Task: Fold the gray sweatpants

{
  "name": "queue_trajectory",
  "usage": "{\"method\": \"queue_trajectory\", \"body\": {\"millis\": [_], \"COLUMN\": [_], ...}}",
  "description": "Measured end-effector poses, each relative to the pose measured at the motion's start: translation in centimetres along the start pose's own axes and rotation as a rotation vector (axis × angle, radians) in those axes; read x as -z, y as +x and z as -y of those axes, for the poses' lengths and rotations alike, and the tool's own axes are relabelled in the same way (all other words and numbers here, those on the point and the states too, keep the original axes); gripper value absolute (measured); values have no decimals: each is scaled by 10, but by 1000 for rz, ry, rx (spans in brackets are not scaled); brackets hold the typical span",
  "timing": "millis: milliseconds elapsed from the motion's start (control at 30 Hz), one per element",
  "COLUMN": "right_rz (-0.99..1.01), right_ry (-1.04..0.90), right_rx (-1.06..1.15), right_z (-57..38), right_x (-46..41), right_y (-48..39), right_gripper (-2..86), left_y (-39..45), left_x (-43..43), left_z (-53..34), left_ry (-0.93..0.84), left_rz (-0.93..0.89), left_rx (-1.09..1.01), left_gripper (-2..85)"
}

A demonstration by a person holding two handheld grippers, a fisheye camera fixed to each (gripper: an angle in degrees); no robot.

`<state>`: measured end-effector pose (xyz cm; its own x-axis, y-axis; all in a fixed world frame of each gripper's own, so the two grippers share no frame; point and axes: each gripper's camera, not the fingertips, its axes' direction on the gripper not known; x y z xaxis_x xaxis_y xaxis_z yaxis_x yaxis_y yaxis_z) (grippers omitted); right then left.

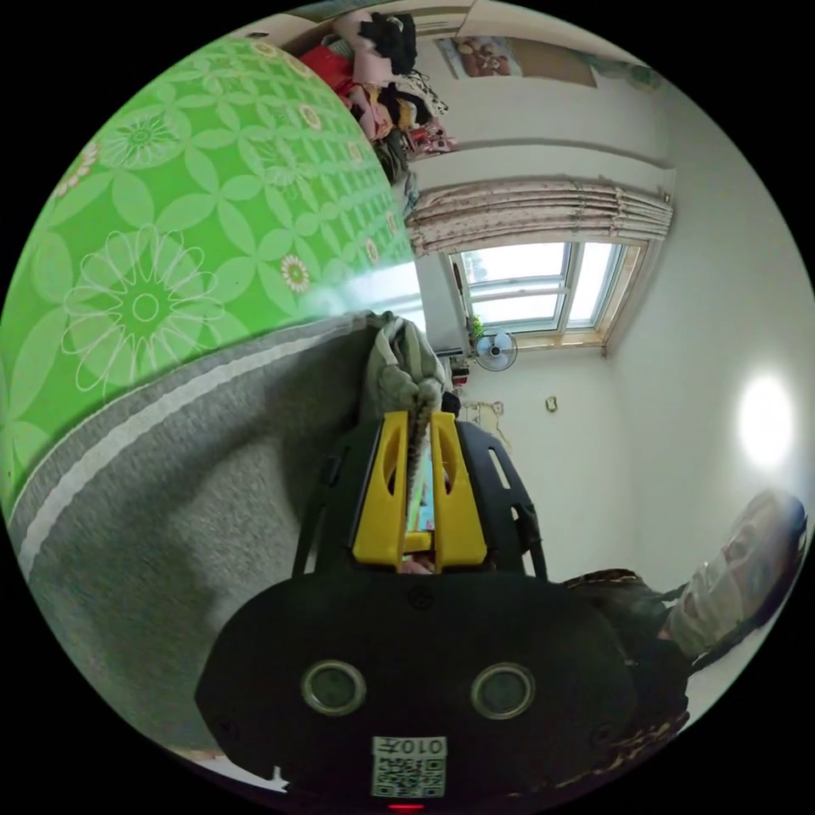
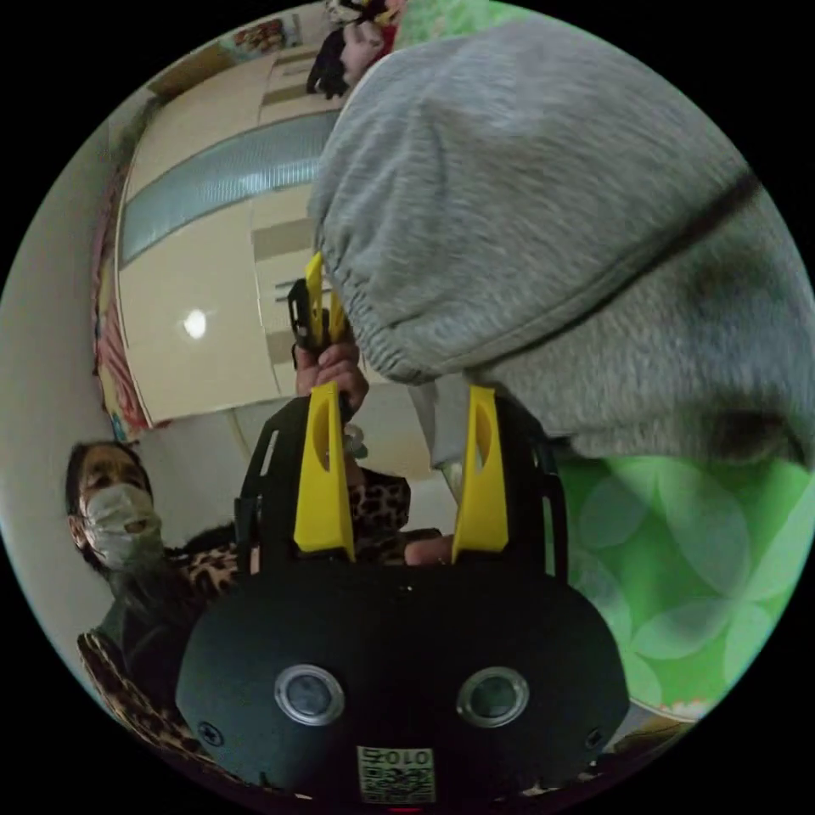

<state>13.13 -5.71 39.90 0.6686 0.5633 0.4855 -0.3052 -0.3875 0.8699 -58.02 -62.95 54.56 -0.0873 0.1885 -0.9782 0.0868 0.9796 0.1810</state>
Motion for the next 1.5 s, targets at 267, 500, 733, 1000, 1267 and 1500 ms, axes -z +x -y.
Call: {"method": "queue_trajectory", "body": {"millis": [267,500,733,1000,1267,1500], "right_rz": [58,110,-187,-195,-224,-305], "right_ry": [131,64,-77,-117,-171,-303], "right_rx": [-30,112,39,-21,-19,270], "right_z": [18,22,35,35,31,21], "right_x": [10,11,-56,-96,-146,-169], "right_y": [16,-20,-26,-9,-32,-95], "right_gripper": [112,82,64,78,88,97], "left_y": [29,46,24,6,9,5], "left_x": [-14,14,44,57,13,72], "left_z": [-4,-16,-49,-95,-97,-155], "left_ry": [-51,-14,16,134,60,247], "left_rz": [-32,0,167,93,258,-124], "left_rx": [-21,-80,-38,-26,-50,-71], "left_gripper": [16,2,1,-1,-1,1]}}
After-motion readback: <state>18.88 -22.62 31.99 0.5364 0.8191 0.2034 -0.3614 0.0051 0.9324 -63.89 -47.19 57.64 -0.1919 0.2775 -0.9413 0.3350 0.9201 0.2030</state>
